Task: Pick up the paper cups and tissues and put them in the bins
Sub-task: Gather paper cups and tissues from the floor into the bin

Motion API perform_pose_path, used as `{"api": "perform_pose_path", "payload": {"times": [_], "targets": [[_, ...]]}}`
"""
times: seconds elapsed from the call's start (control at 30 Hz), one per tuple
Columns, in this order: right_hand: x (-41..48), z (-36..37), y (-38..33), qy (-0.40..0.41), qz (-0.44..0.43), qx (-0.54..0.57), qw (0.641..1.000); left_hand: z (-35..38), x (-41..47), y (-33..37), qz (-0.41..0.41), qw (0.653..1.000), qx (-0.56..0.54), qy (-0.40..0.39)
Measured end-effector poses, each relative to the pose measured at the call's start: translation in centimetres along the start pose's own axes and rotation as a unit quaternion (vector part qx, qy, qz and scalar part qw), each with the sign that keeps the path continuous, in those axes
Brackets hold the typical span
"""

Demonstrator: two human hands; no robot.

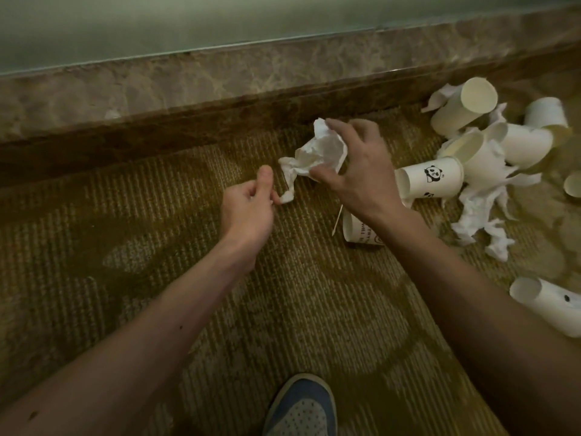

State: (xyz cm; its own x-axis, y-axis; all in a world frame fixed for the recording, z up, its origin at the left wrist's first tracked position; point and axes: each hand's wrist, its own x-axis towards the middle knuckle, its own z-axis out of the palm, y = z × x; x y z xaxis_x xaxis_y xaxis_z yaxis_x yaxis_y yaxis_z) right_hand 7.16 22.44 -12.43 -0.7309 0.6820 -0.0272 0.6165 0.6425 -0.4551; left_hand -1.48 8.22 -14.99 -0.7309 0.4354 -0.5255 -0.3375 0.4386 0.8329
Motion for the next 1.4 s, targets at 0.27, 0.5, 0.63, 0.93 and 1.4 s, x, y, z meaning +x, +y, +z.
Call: {"api": "perform_pose_path", "payload": {"times": [0.27, 0.5, 0.63, 0.93, 1.4], "targets": [[2.0, 0.9, 0.8, -0.009, -0.055, -0.049, 0.997, -1.2, 0.3, 0.2, -0.064, 0.995, -0.065, -0.036], [2.0, 0.3, -0.5, 0.05, -0.05, 0.027, 0.997, -1.9, 1.1, 0.7, -0.056, 0.996, -0.064, -0.004], [0.2, 0.0, -2.0, 0.024, -0.068, 0.055, 0.996, -2.3, 1.3, 1.0, -0.024, 0.999, -0.049, -0.006], [-4.1, 0.3, -3.5, -0.04, 0.001, 0.19, 0.981, -2.8, -0.3, 1.2, 0.001, 0.997, -0.059, -0.057], [-4.1, 0.0, -7.1, -0.166, 0.066, 0.5, 0.847, -3.6, -1.5, 2.6, 0.13, 0.988, -0.044, -0.071]]}}
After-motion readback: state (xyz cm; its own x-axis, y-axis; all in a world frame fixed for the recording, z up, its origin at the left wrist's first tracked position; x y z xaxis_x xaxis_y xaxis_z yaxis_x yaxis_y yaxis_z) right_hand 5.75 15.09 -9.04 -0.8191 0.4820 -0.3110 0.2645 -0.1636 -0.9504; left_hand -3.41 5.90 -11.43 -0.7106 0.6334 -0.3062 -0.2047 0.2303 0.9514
